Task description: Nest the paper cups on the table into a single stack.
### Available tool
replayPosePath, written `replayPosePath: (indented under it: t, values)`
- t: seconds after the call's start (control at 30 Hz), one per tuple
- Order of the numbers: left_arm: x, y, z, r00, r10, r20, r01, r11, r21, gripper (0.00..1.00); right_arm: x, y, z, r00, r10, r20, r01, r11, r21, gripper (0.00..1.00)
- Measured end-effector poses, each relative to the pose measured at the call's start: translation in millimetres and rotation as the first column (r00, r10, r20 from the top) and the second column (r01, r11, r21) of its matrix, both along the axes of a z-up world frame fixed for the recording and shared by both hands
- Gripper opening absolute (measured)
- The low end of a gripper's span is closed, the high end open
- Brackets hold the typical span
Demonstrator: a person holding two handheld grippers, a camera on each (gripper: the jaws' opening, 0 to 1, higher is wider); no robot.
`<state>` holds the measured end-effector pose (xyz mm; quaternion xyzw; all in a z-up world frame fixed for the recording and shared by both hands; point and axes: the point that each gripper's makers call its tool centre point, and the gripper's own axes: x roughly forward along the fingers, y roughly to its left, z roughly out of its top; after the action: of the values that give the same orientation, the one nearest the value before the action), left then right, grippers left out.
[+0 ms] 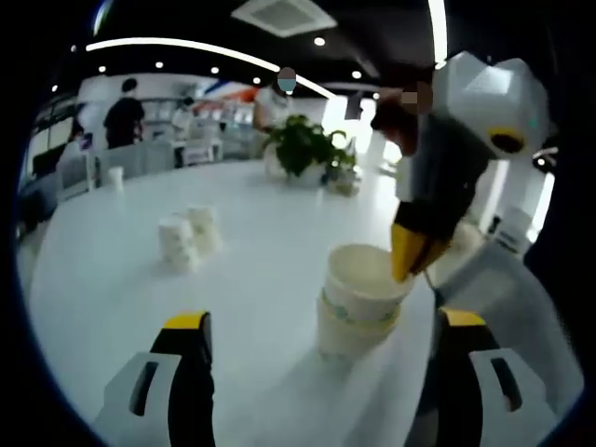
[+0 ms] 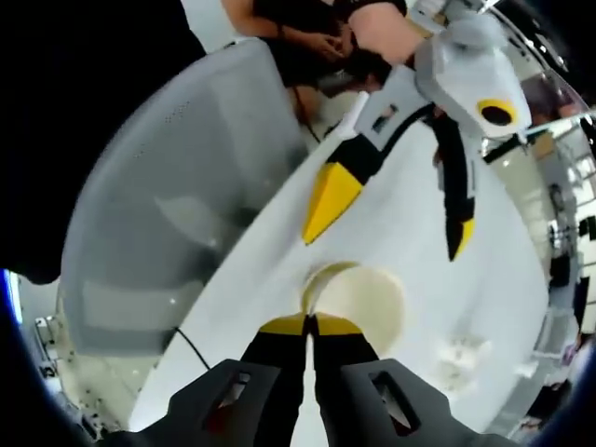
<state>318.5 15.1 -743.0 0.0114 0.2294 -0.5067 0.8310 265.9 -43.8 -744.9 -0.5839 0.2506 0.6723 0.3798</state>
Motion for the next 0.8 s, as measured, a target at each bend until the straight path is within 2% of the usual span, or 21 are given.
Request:
replayPosePath:
  t: [0.17, 0.33, 0.47, 0.8]
  values:
    - [-1.2, 1, -2.7, 1.000, 0.005, -0.008, -0.005, 1.000, 0.002, 1.00, -2, 2, -3.7, 1.000, -0.004, -0.017, 0.004, 1.000, 0.000, 0.00]
    - [-3.1, 1, -3.8, 1.000, 0.008, -0.012, -0.009, 1.000, -0.002, 0.99, -4, 4, -8.1, 0.999, 0.026, -0.025, -0.026, 1.000, 0.004, 0.00]
    - [-4.9, 1, -6.1, 1.000, 0.010, -0.019, -0.010, 1.000, 0.000, 0.99, -6, 4, -11.0, 0.999, 0.015, -0.042, -0.015, 1.000, 0.003, 0.08]
    - [-6.5, 3, -6.0, 1.000, 0.020, -0.018, -0.020, 1.000, -0.002, 1.00, -18, 2, -10.8, 0.996, -0.006, -0.085, 0.008, 1.000, 0.026, 0.10]
